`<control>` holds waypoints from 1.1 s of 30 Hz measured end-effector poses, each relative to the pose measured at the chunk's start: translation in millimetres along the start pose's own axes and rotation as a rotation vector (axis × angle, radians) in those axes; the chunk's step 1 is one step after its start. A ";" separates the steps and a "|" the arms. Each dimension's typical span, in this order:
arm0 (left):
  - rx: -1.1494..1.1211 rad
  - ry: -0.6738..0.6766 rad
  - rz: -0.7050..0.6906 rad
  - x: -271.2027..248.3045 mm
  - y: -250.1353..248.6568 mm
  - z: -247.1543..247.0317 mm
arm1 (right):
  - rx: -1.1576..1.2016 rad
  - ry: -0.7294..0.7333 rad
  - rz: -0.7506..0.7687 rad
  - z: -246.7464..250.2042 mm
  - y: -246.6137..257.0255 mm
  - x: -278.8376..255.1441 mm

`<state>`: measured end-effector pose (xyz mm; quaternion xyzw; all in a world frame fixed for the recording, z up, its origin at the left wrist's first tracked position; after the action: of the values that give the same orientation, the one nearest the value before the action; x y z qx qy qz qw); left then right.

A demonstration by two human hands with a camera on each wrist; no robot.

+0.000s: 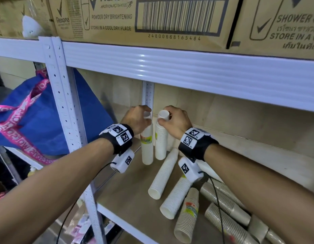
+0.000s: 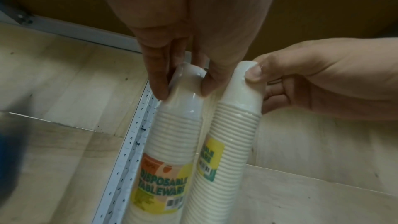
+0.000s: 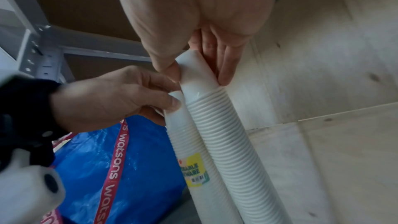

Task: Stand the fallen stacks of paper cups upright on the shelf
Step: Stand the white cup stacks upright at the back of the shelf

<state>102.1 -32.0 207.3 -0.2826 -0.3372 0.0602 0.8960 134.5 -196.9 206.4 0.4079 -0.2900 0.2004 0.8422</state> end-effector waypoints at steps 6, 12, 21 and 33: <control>0.015 -0.014 0.012 23.4 4.3 -4.7 | -0.023 0.019 -0.023 -29.2 -9.5 19.6; 0.031 0.003 0.021 36.7 11.6 -10.1 | -0.036 0.047 -0.066 -50.1 -17.8 31.1; 0.029 0.076 0.052 40.5 23.9 -27.1 | -0.029 0.082 -0.153 -67.2 -33.7 39.5; -0.003 0.103 0.093 52.5 25.0 -38.4 | -0.044 0.114 -0.164 -72.5 -44.9 55.0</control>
<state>168.9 -13.4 200.0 -0.3019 -0.2772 0.0868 0.9080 225.2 -159.5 180.4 0.3996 -0.2115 0.1473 0.8797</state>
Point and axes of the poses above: each hand's wrist, its own x-axis towards the middle knuckle, its own z-axis out of the back of the hand, y = z × x, the point moved 1 cm from there along x, towards the middle knuckle, and after that the axes turned 15 degrees about -y, right-handed, at the moved point
